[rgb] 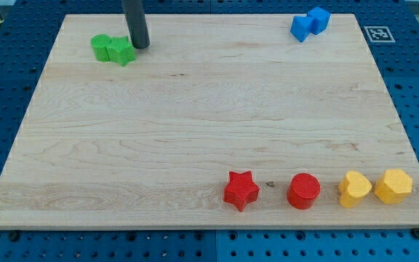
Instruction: Push the green circle to the left side of the red star
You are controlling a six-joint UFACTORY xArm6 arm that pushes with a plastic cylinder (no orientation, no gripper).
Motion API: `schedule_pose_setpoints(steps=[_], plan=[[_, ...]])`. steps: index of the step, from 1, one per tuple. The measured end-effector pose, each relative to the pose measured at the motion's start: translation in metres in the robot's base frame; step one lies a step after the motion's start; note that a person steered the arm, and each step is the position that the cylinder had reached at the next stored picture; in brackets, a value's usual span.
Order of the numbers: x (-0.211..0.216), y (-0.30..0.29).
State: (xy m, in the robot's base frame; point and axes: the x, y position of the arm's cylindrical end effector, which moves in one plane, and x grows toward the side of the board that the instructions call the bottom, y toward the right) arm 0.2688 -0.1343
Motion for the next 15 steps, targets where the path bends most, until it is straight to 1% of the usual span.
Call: schedule_pose_setpoints(steps=[1,2,3,4,5,6,7,8,9,10,12,14,15], plan=[[-0.014,-0.025],[-0.006,-0.055],[0.015,-0.061],[0.046,-0.061],[0.054,-0.066],[0.037,-0.098],[0.035,-0.118],[0.064,-0.103],[0.109,-0.055],[0.144,-0.013],[0.140,0.016],[0.209,0.017],[0.219,0.017]])
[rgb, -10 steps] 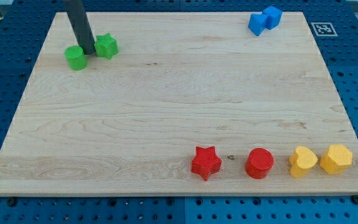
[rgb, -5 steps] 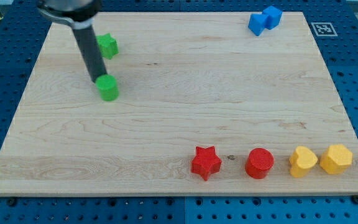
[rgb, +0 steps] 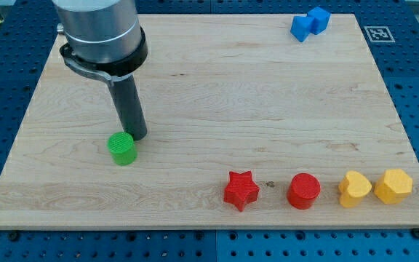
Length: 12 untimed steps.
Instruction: Push the green circle to the left side of the red star
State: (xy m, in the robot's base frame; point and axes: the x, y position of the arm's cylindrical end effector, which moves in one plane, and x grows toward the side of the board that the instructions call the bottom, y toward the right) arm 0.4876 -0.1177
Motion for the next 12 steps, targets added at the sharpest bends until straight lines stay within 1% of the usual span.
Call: schedule_pose_setpoints(steps=[1,2,3,4,5,6,7,9,10,12], plan=[[-0.008,-0.007],[0.013,-0.010],[0.049,-0.010],[0.052,-0.017],[0.052,-0.053],[0.070,-0.070],[0.091,-0.070],[0.085,-0.068],[0.085,-0.058],[0.094,-0.013]])
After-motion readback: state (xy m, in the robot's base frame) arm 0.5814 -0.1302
